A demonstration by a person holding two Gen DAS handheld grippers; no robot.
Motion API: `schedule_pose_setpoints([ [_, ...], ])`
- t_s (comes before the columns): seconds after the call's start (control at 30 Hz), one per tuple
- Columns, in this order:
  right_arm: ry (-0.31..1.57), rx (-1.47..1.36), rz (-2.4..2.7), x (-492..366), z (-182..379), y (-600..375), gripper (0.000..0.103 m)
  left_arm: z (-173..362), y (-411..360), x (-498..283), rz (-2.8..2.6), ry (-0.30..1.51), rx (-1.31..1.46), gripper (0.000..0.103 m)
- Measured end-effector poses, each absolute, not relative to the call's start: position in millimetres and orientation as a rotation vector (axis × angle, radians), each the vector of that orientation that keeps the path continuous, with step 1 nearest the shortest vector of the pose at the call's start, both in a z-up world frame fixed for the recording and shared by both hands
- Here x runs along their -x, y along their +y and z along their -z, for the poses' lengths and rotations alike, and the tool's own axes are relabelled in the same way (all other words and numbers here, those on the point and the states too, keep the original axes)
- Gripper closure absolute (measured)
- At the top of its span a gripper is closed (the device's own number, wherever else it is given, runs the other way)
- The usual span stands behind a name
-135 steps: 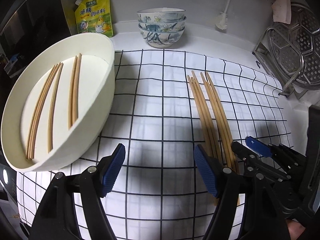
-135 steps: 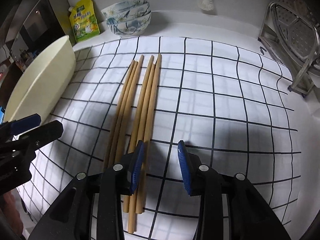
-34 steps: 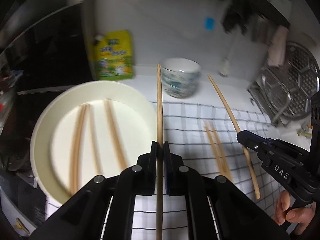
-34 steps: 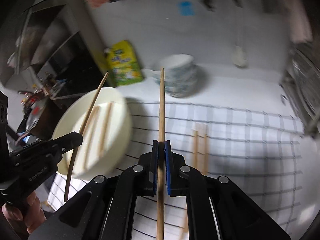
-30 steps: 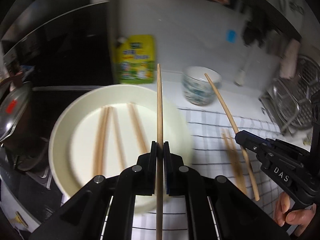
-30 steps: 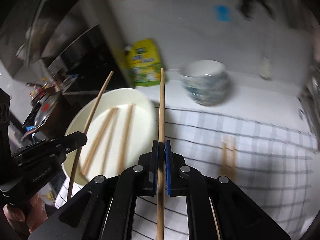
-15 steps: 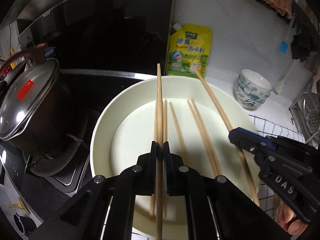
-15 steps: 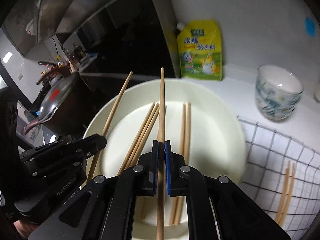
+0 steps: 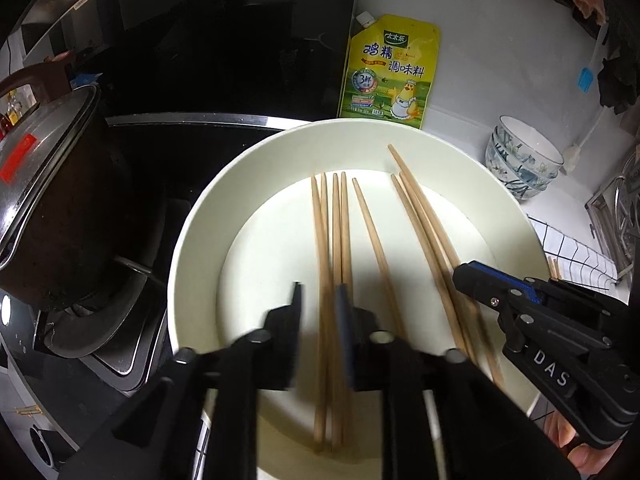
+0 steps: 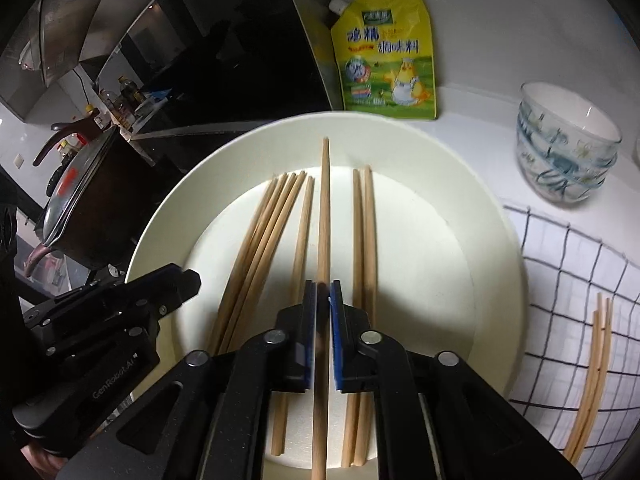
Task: Organize utensils
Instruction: 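Lower the chopsticks into the basin and open both tools, then move both open tools back over the last chopsticks on the mat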
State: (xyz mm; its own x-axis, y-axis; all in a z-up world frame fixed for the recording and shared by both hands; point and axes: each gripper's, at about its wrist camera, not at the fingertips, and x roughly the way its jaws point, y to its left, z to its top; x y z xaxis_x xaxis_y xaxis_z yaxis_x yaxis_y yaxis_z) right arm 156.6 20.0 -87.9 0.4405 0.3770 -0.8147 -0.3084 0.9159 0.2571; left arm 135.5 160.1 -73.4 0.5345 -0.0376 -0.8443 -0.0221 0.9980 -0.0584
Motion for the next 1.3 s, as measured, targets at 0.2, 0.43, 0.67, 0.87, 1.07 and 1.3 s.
schedule_pose_setpoints([
  [0.2, 0.987, -0.043, -0.405, -146.2, 71.8, 15.5, 0.081, 59.2, 163.2, -127.0, -0.008, 0.970, 0.074, 0.055],
  [0.43, 0.967, -0.038, -0.388, -129.9, 58.5, 5.9, 0.081, 47.0, 162.6, -112.7, -0.020, 0.951, 0.076, 0.054],
  [0.67, 0.957, -0.038, -0.373, -102.3, 48.9, -12.1, 0.081, 40.0, 147.7, -89.3, -0.008, 0.951, 0.068, 0.053],
  [0.87, 0.940, -0.044, -0.356, -83.0, 38.1, -35.7, 0.081, 25.8, 128.7, -71.2, 0.011, 0.922, 0.049, 0.050],
  [1.07, 0.916, -0.053, -0.340, -63.6, 27.3, -63.3, 0.080, 12.1, 102.8, -58.3, 0.033, 0.896, 0.028, 0.048],
  [1.3, 0.896, -0.071, -0.301, -43.3, 21.0, -104.0, 0.077, 5.8, 67.3, -48.9, 0.076, 0.887, 0.007, 0.044],
])
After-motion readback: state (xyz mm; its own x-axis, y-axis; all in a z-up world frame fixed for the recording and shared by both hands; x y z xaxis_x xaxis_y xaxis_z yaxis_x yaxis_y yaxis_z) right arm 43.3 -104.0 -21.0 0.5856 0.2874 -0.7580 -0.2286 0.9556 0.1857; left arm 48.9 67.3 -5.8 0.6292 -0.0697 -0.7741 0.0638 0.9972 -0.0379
